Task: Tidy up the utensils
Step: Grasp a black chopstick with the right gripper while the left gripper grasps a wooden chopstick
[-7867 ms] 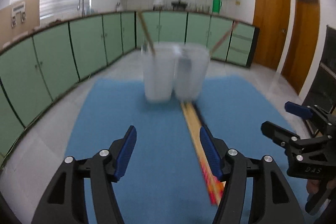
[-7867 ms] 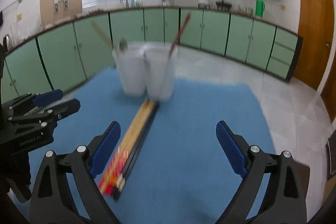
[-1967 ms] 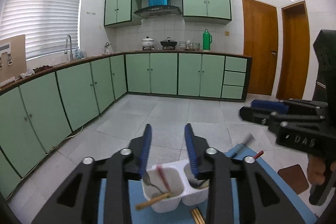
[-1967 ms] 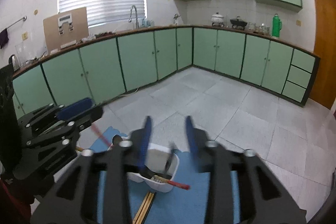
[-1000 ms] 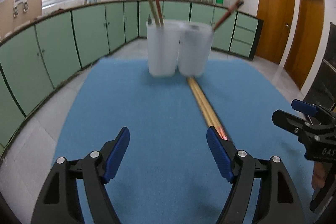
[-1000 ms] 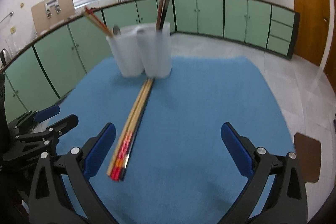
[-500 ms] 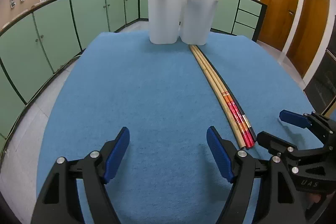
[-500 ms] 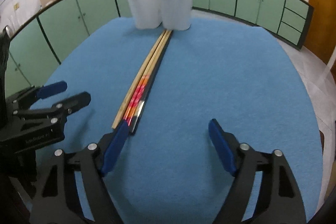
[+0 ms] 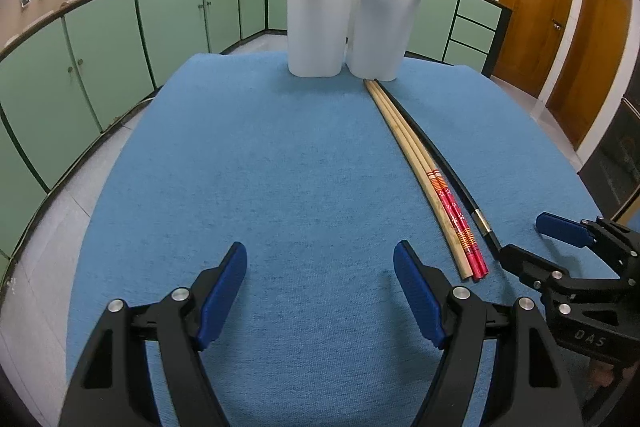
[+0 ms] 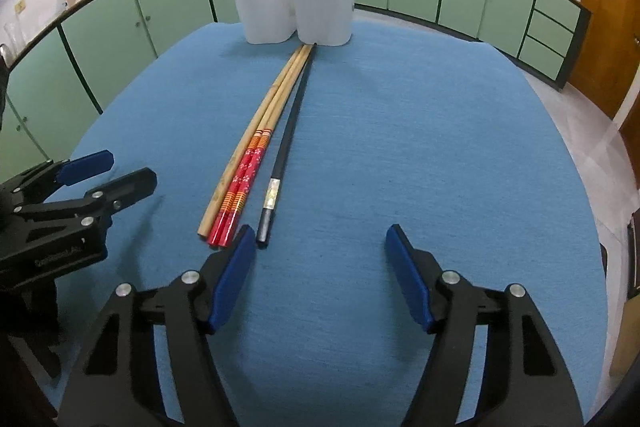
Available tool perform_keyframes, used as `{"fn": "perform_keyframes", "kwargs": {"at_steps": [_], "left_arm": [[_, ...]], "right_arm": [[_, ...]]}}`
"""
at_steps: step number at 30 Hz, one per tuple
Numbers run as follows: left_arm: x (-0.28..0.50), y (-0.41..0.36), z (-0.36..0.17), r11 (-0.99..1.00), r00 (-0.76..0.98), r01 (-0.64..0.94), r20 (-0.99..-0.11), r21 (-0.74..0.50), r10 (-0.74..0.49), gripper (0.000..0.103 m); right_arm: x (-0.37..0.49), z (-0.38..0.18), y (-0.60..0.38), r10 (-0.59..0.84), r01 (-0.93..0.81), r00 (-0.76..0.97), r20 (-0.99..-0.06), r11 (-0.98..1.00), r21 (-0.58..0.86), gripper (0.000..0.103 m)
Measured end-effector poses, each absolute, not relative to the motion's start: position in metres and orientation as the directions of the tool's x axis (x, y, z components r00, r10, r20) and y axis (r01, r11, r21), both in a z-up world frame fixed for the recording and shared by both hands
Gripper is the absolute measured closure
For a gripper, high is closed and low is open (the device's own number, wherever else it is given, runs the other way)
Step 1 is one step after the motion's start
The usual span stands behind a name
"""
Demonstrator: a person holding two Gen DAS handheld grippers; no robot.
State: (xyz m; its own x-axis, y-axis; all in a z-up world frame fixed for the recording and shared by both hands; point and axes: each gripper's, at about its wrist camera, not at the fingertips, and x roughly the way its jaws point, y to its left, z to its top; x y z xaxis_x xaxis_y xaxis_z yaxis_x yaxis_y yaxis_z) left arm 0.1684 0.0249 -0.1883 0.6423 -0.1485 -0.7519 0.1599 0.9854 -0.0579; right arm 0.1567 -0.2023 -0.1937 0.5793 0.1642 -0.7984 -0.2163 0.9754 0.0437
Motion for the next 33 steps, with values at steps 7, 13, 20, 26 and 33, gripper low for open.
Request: {"fn": "perform_keyframes", "kwargs": {"at_steps": [7,13,20,26,33], "left_arm": [[0.167,0.024,-0.187,0.984,0.648,0.17,-0.748,-0.045,-0.146,0.028],[0.167,0.018,-0.188,0.981,0.635,0.19,-0.756,-0.045,-0.158,0.028],[0.165,-0.002,-0.19,0.962,0.594,0.254,-0.768,-0.103,-0.239,0.028],[0.167,-0.024,-0.196,0.955,0.577,0.288,-0.784,-0.065,-0.227,0.027],[0.168,-0.017,-0.197,0.964,0.587,0.261,-0.786,-0.044,-0.195,0.027]], "right_arm": [[0.153,-0.195,-0.187,0.175,-0.263,0.582,-0.794,0.965,0.02,0.068],[0.155,-0.196,-0.192,0.212,-0.26,0.575,-0.791,0.963,0.069,0.097],[0.155,-0.194,-0.213,0.189,-0.202,0.587,-0.787,0.976,0.083,0.097],[0.156,-0.195,-0.227,0.187,-0.18,0.591,-0.785,0.979,0.098,0.097],[0.156,-0.197,-0.23,0.199,-0.186,0.591,-0.782,0.977,0.108,0.097]]}}
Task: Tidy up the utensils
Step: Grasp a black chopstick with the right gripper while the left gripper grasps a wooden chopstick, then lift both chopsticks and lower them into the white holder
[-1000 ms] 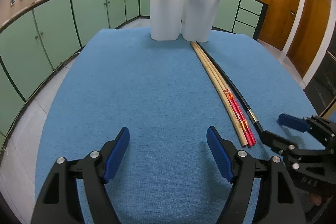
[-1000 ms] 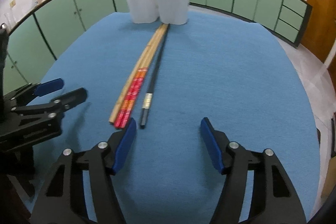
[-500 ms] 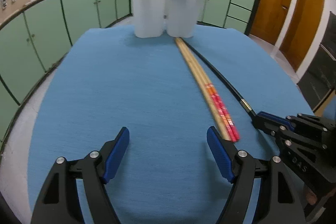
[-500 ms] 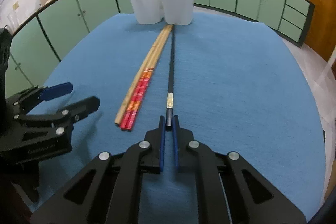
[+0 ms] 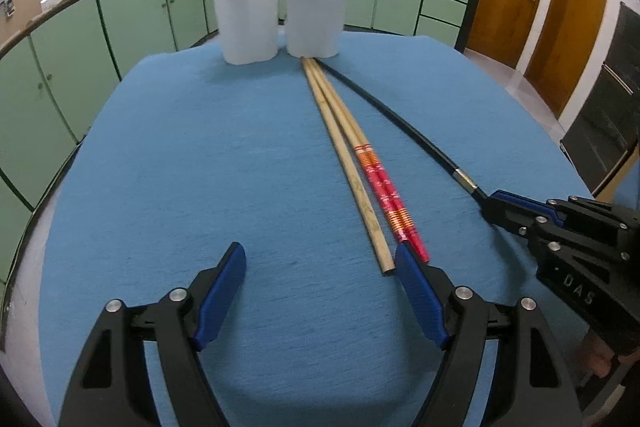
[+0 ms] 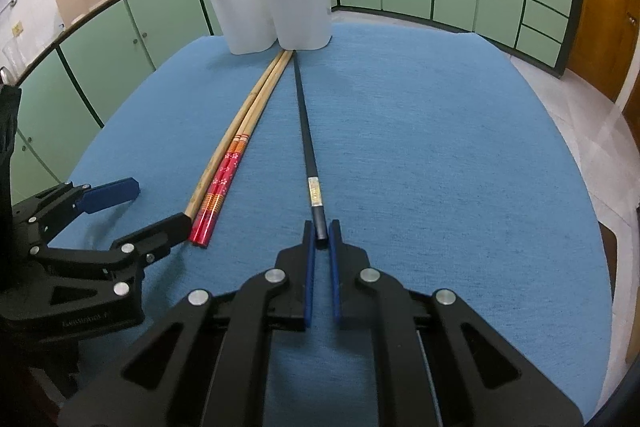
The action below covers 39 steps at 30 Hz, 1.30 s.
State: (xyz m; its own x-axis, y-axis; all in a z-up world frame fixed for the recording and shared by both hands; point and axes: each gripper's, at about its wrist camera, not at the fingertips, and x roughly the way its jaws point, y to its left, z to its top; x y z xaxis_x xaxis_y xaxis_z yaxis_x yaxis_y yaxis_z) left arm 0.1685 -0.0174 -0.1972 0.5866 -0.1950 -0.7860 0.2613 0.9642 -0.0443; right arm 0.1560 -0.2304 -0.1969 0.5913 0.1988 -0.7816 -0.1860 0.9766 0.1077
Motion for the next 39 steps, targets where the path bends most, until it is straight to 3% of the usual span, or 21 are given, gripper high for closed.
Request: {"fn": "perform_keyframes", "kwargs": {"at_steps": [5,7,9,18,21,25,27,29,39], "left_arm": [[0.166,-0.004,-0.197,0.974,0.599,0.224,-0.787,-0.01,-0.146,0.026],[0.163,0.0,-0.196,0.977,0.602,0.215,-0.785,-0.017,-0.146,0.027],[0.16,0.003,-0.196,0.978,0.604,0.21,-0.783,-0.021,-0.146,0.027],[0.161,-0.005,-0.197,0.974,0.606,0.225,-0.78,-0.018,-0.155,0.031],[0.163,-0.012,-0.196,0.969,0.606,0.246,-0.778,-0.017,-0.167,0.044],[0.165,-0.019,-0.196,0.962,0.606,0.271,-0.773,-0.022,-0.188,0.065],[0.167,-0.02,-0.196,0.961,0.605,0.273,-0.771,-0.031,-0.197,0.075],[0.169,-0.02,-0.196,0.96,0.602,0.275,-0.77,-0.049,-0.212,0.095],[0.158,-0.017,-0.176,0.956,0.639,0.293,-0.736,-0.033,-0.221,0.097]], "right_arm": [[0.155,-0.196,-0.231,0.228,-0.221,0.585,-0.778,0.968,0.118,0.091],[0.151,-0.195,-0.23,0.263,-0.255,0.576,-0.774,0.957,0.135,0.079],[0.146,-0.195,-0.231,0.276,-0.273,0.573,-0.772,0.952,0.138,0.074],[0.151,-0.195,-0.238,0.282,-0.25,0.572,-0.77,0.954,0.163,0.075],[0.155,-0.195,-0.237,0.28,-0.249,0.573,-0.77,0.955,0.162,0.078],[0.161,-0.197,-0.237,0.285,-0.249,0.568,-0.772,0.954,0.168,0.093],[0.163,-0.198,-0.237,0.293,-0.249,0.564,-0.772,0.952,0.179,0.096],[0.163,-0.198,-0.238,0.296,-0.249,0.563,-0.772,0.951,0.183,0.097],[0.152,-0.177,-0.237,0.295,-0.27,0.59,-0.751,0.949,0.161,0.097]]}}
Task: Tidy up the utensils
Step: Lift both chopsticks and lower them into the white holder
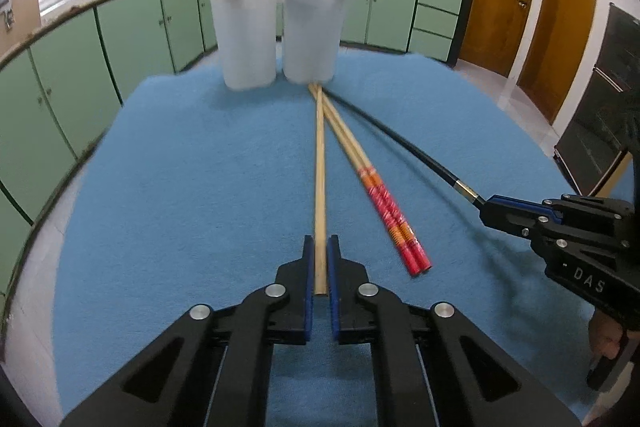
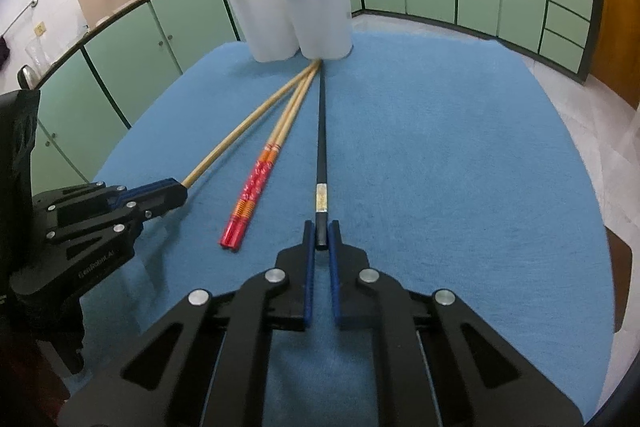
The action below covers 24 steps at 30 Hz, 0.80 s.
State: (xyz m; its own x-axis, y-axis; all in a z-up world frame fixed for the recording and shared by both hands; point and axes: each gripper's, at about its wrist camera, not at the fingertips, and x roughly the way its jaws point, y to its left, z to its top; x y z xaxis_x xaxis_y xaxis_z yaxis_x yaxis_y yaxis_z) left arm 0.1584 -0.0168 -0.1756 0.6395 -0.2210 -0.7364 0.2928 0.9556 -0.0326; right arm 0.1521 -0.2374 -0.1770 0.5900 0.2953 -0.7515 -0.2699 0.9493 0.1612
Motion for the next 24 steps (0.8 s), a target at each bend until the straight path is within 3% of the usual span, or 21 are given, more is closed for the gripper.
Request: {"fn": "perform_keyframes", "kwargs": {"at_steps": [24], "left_arm": [[0.169,0.0,-0.021,0.945,0.846,0.321,-0.468,0.065,-0.255,0.097]], "right_arm": [[0.177,-0.022,-0.242,0.343,-0.37,0.756,-0.558,0.926,0.068,0.097]]}}
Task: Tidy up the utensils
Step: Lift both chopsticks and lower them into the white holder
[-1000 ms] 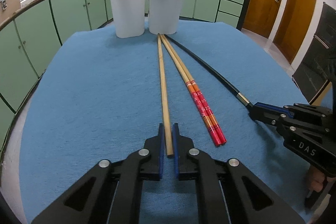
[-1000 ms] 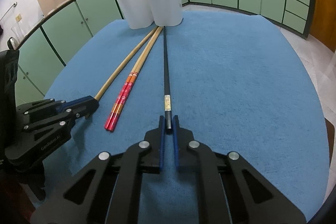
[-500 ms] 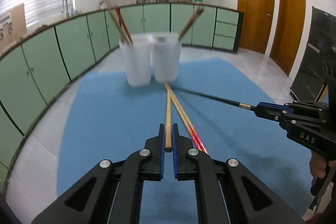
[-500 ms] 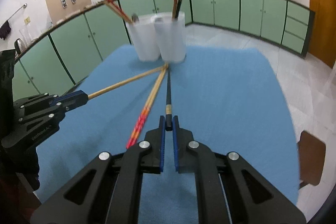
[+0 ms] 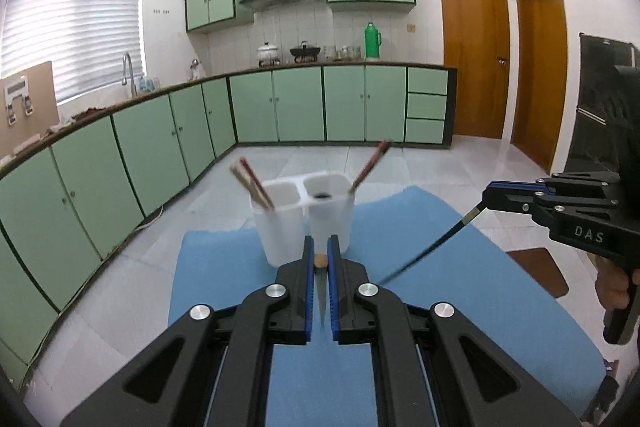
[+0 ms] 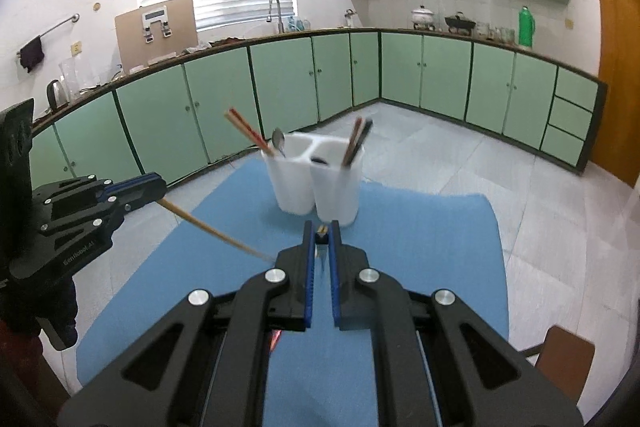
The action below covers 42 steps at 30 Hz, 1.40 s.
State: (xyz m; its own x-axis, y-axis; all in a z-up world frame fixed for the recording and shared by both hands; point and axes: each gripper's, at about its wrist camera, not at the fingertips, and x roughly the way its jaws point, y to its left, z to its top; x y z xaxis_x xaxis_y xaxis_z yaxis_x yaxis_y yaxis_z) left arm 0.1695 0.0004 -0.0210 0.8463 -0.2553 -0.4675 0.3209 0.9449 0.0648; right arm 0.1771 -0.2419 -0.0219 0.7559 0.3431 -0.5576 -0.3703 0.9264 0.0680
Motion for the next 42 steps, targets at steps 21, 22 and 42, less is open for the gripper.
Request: {"fn": "perform_keyframes", "kwargs": {"at_steps": [21,22,42], "left_arm": [[0.208,-0.006,0.073,0.936,0.914,0.339,-0.268,0.092,-0.305,0.097],[0.213,-0.006,0.079,0.937,0.919,0.336,-0.251,0.093,-0.304,0.097],[0.326,-0.006,0.032,0.957,0.882,0.29,-0.395,0.029,-0.256,0.096]], "right_arm": [[0.25,0.108,-0.233,0.451,-0.458,0.789,-0.418,0.885,0.09,0.097],[0.255,0.114,-0.233,0.451,-0.455,0.796,-0.404,0.886,0.092,0.097],[0.368,0.053,-0.215,0.338,-0.341,0.814,-0.472,0.936,0.081,0.096]]}}
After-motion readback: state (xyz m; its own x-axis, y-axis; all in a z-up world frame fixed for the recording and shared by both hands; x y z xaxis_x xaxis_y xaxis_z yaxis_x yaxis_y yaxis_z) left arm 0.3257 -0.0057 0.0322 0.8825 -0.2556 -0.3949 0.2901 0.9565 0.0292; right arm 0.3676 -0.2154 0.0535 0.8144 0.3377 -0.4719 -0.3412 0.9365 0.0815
